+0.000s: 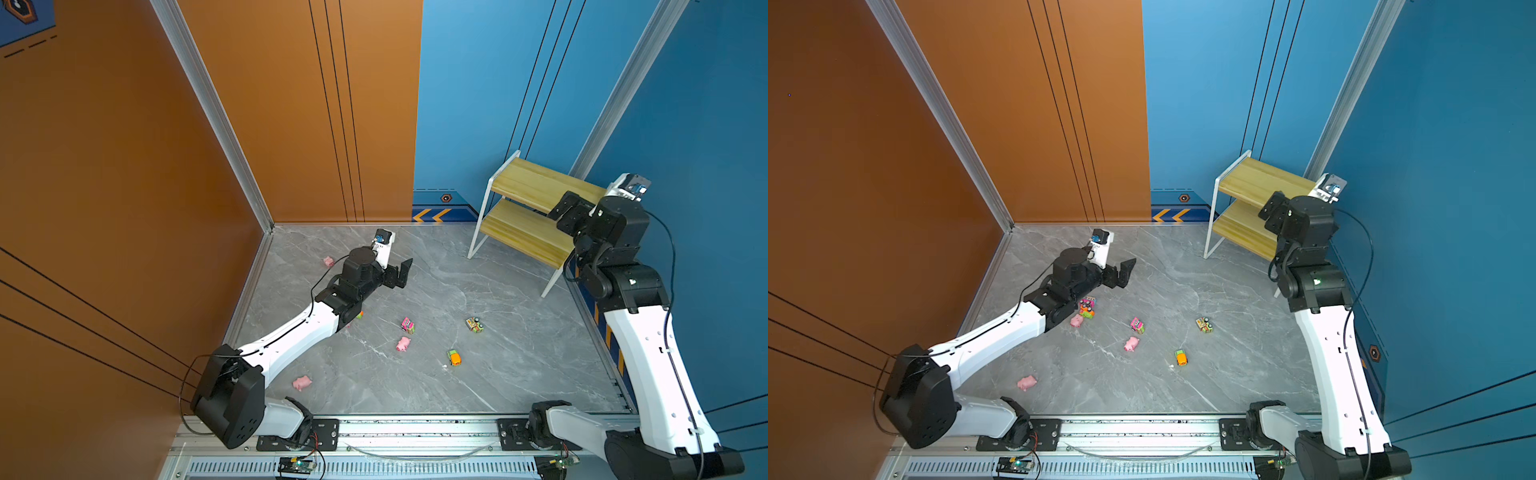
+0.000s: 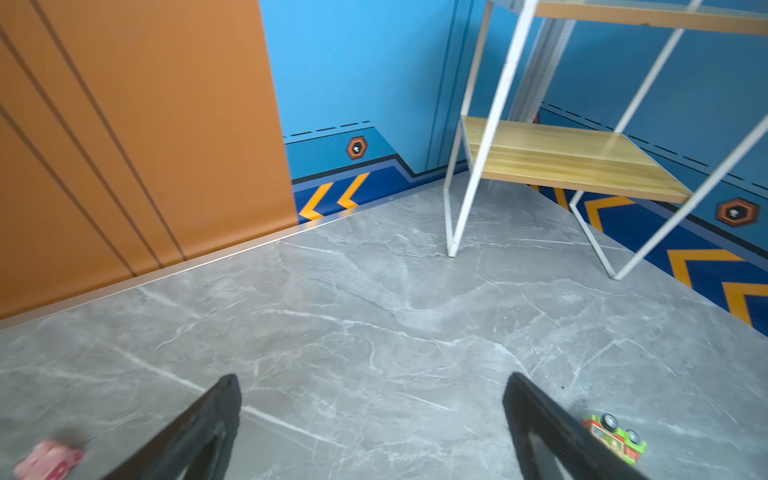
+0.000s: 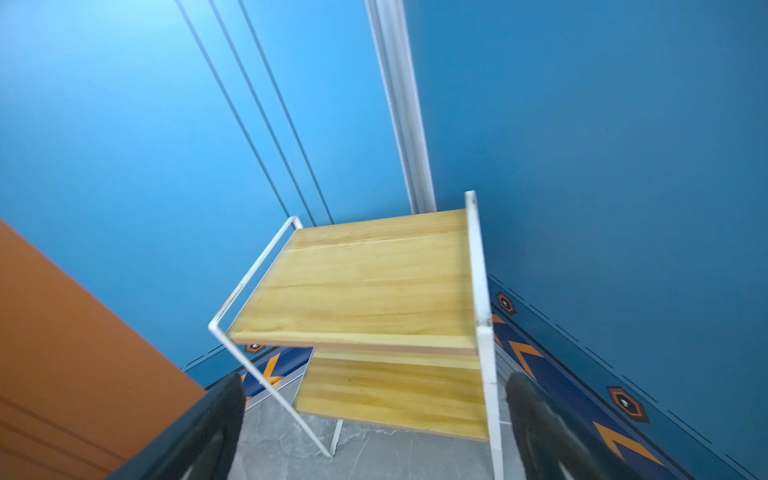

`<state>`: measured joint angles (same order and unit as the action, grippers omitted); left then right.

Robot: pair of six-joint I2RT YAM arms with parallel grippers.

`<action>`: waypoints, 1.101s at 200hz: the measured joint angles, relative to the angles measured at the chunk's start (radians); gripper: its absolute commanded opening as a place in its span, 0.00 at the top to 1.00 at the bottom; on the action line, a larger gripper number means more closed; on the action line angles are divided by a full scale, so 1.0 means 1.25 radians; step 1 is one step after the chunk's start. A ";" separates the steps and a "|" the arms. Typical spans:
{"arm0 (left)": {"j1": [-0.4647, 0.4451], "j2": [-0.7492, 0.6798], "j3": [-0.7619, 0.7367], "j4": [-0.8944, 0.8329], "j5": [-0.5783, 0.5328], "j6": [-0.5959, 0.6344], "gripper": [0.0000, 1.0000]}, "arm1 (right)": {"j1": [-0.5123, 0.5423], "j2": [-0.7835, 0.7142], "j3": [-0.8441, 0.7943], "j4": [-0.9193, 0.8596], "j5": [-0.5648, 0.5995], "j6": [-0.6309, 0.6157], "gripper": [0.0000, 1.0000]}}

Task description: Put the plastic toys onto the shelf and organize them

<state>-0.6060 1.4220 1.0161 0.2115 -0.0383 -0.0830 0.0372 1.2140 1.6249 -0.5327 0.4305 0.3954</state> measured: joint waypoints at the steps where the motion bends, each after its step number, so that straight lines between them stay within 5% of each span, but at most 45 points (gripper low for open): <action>1: -0.001 0.002 0.002 0.000 0.001 0.000 0.01 | -0.002 0.002 0.003 -0.002 0.000 0.000 0.03; 94: -0.072 0.090 0.142 -0.076 0.100 0.042 0.01 | -0.258 0.293 0.271 -0.218 -0.138 0.047 0.08; 220: -0.119 0.128 0.163 -0.107 0.182 0.064 0.01 | -0.324 0.425 0.372 -0.279 -0.217 0.016 0.23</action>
<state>-0.7547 1.5814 1.2198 0.0772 0.1898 -0.0032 -0.3676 1.7451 2.0895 -0.8818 0.1596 0.4160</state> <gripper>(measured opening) 0.991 0.770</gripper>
